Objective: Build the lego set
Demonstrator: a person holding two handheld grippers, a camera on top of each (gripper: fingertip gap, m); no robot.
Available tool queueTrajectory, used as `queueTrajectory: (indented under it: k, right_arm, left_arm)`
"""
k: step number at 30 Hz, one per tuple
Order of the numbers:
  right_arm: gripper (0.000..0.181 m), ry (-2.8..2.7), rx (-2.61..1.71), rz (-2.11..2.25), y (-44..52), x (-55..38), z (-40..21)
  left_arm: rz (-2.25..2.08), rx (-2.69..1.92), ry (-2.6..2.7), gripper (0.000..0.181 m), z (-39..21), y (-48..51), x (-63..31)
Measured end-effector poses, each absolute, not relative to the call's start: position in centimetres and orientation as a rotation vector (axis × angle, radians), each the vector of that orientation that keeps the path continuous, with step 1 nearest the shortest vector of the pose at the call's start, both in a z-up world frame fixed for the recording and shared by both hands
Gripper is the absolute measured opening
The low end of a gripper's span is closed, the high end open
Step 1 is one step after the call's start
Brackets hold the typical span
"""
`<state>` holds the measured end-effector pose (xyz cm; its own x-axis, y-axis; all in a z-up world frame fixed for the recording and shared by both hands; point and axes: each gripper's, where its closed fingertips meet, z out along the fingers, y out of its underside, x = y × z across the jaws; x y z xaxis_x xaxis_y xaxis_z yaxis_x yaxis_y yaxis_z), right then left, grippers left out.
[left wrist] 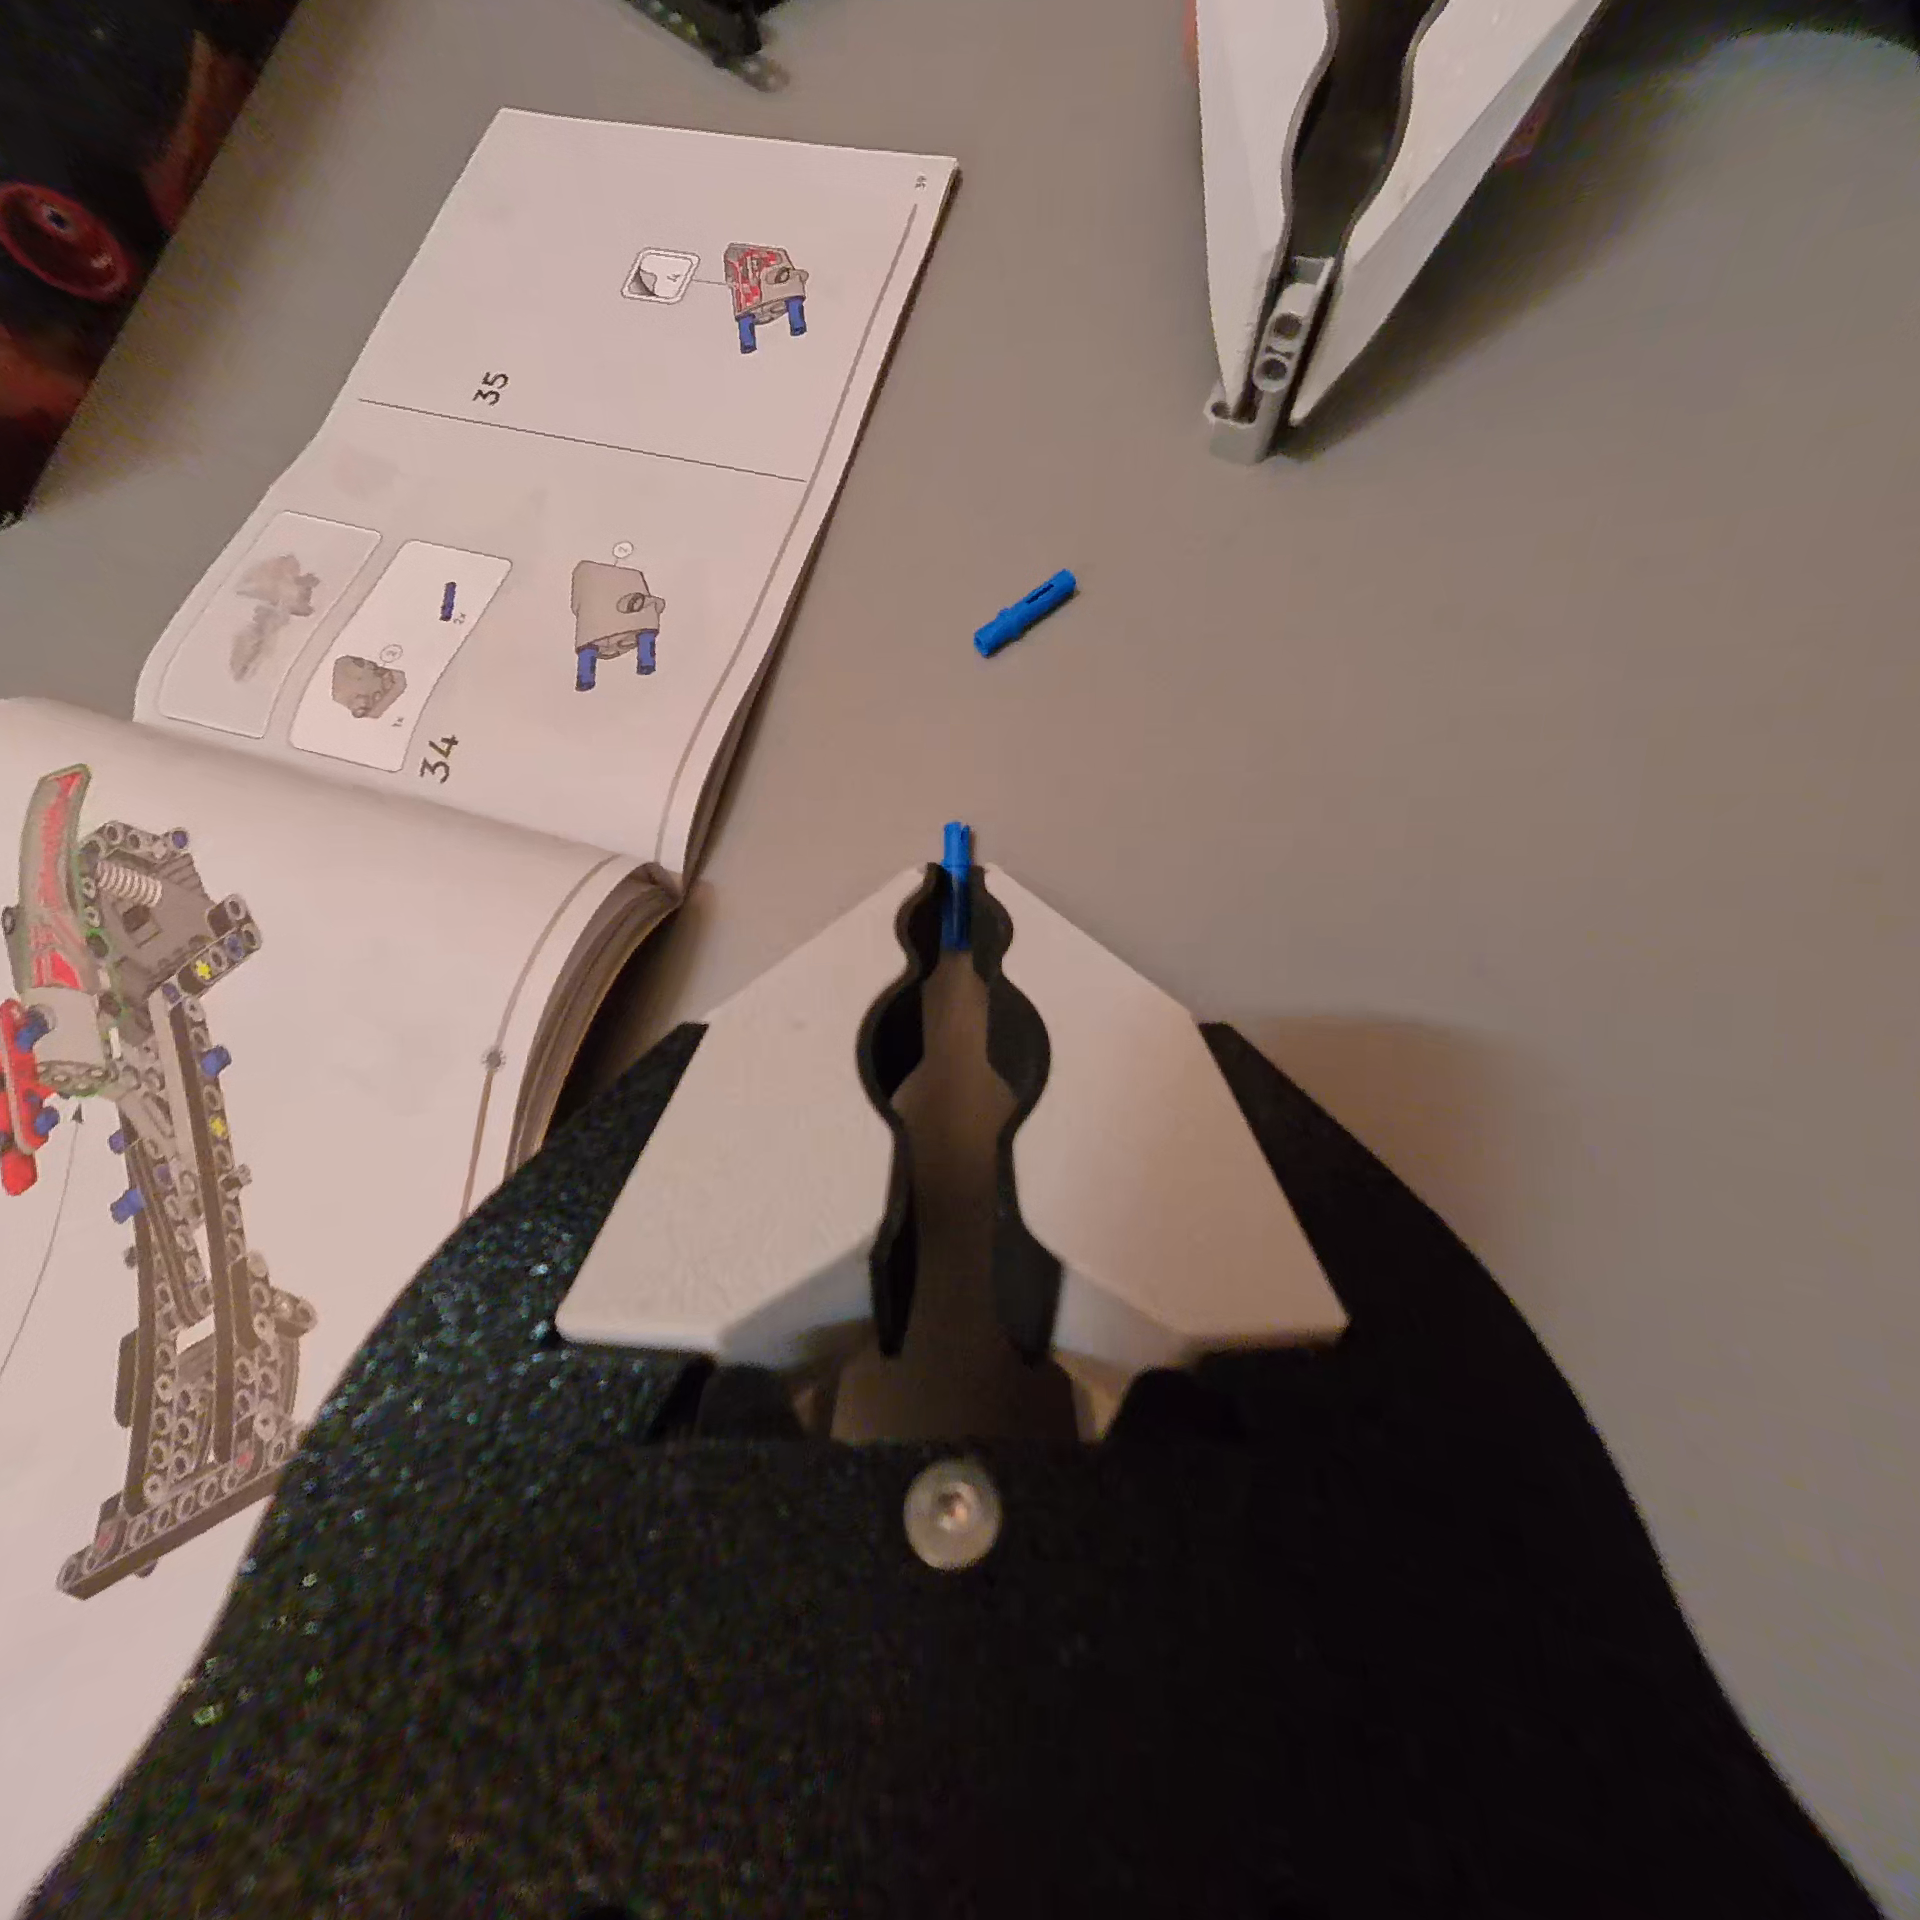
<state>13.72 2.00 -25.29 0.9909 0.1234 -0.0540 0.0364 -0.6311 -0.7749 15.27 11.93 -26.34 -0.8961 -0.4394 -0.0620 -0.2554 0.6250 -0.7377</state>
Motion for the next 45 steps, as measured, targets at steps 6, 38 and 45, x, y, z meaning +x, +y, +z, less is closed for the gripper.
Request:
queueTrajectory:
  k: [6, 38, 45]
  right_arm:
    - [0.005, -0.099, -2.238, 0.158, 2.3, 13.6, -25.3]
    - [0.005, 0.297, -0.795, 0.643, 4.2, 19.6, -8.4]
    - [0.005, 0.312, -0.896, 0.633, 5.3, 19.6, -9.4]
  left_arm:
    - [-1.139, -0.590, 2.617, 0.002, -26.3, 11.9, 15.3]
    - [-1.906, -0.579, 2.023, 0.002, -11.6, 6.9, 19.3]
    - [-1.838, -0.575, 2.057, 0.001, -12.1, 6.9, 19.1]
